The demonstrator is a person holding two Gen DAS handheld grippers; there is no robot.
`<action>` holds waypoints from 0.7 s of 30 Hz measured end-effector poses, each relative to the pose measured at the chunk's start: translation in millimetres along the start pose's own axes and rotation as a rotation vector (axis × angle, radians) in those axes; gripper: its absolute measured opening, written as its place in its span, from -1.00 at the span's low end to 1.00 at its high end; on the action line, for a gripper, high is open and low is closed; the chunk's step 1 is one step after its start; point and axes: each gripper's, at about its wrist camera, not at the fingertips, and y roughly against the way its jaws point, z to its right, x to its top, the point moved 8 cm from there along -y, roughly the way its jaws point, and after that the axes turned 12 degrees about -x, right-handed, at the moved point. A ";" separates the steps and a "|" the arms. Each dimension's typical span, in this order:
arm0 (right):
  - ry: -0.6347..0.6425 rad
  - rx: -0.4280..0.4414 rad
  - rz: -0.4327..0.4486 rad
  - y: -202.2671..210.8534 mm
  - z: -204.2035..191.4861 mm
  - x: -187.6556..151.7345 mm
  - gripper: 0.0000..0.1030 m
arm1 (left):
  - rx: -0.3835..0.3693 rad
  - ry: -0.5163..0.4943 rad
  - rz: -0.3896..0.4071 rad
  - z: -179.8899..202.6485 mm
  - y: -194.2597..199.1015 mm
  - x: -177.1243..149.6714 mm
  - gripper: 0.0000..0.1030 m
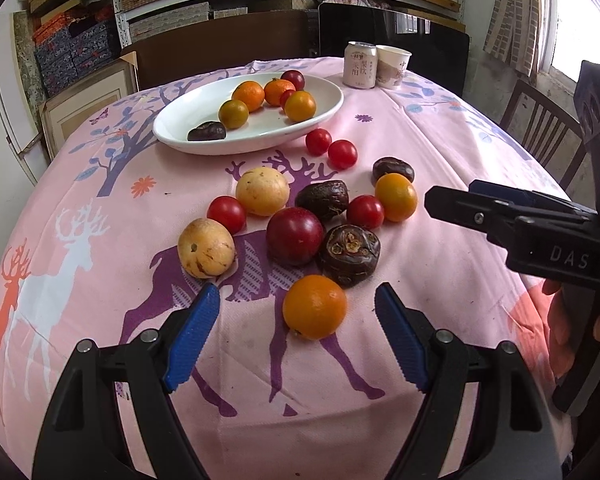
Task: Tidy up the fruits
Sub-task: 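Grasp a small orange with the left gripper and lift it, then grasp the dark brown fruit with the right gripper while the left gripper holds the orange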
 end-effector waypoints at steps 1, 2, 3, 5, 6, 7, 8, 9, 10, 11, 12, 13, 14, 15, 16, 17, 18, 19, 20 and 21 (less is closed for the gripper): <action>-0.003 0.002 -0.001 -0.3 0.9 -0.4 0.62 | -0.002 -0.005 -0.006 1.9 -2.2 -0.9 0.50; -0.007 0.005 -0.002 -0.5 1.7 -0.6 0.62 | -0.004 -0.008 -0.012 3.5 -4.4 -2.1 0.50; -0.011 0.007 -0.004 -0.8 2.7 -0.9 0.62 | -0.007 -0.011 -0.020 5.1 -6.8 -3.6 0.41; -0.019 0.010 -0.006 -1.5 4.4 -1.4 0.62 | -0.020 -0.012 -0.046 7.8 -13.4 -8.0 0.21; -0.022 0.012 -0.008 -1.4 4.8 -1.7 0.62 | -0.027 -0.007 -0.060 7.9 -16.8 -10.2 0.12; -0.022 0.016 -0.008 -1.3 4.6 -1.8 0.62 | -0.031 -0.003 -0.071 8.1 -19.7 -12.3 -0.01; -0.020 0.018 -0.008 -1.2 3.8 -2.1 0.62 | -0.036 0.002 -0.082 7.8 -22.7 -14.1 -0.13; -0.017 0.019 -0.007 -0.8 3.6 -2.1 0.62 | -0.031 0.007 -0.087 6.2 -24.7 -15.1 -0.28; -0.014 0.020 -0.006 -0.5 2.7 -2.3 0.62 | -0.034 0.012 -0.083 4.7 -25.3 -14.9 -0.30; -0.010 0.021 -0.007 -0.5 1.8 -2.6 0.62 | -0.042 0.017 -0.081 3.7 -25.4 -14.5 -0.30; -0.008 0.021 -0.007 -0.7 1.4 -2.9 0.62 | -0.049 0.021 -0.082 3.1 -25.2 -14.3 -0.30; -0.006 0.020 -0.008 -0.9 1.1 -3.4 0.62 | -0.050 0.024 -0.083 2.4 -24.3 -14.3 -0.30; -0.004 0.021 -0.011 -1.4 0.7 -3.9 0.62 | -0.048 0.021 -0.080 1.7 -22.4 -14.1 -0.30; -0.001 0.022 -0.014 -1.6 0.4 -4.6 0.62 | -0.047 0.016 -0.073 1.2 -19.0 -13.6 -0.30; 0.004 0.024 -0.017 -1.5 -0.8 -5.6 0.62 | -0.047 0.012 -0.064 0.0 -15.1 -12.1 -0.30; 0.013 0.027 -0.021 -1.3 -2.7 -6.9 0.62 | -0.045 0.009 -0.055 -1.8 -10.6 -10.9 -0.30; 0.027 0.030 -0.026 -1.3 -5.6 -8.6 0.62 | -0.042 0.009 -0.047 -4.1 -6.0 -9.9 -0.30; 0.043 0.035 -0.031 -0.8 -9.5 -10.3 0.62 | -0.040 0.010 -0.037 -7.1 -1.0 -8.8 -0.30; 0.065 0.043 -0.038 0.1 -15.1 -12.6 0.62 | -0.038 0.013 -0.029 -10.5 3.4 -7.7 -0.30; 0.088 0.053 -0.043 1.3 -21.8 -15.0 0.62 | -0.036 0.018 -0.022 -14.1 7.0 -7.0 -0.30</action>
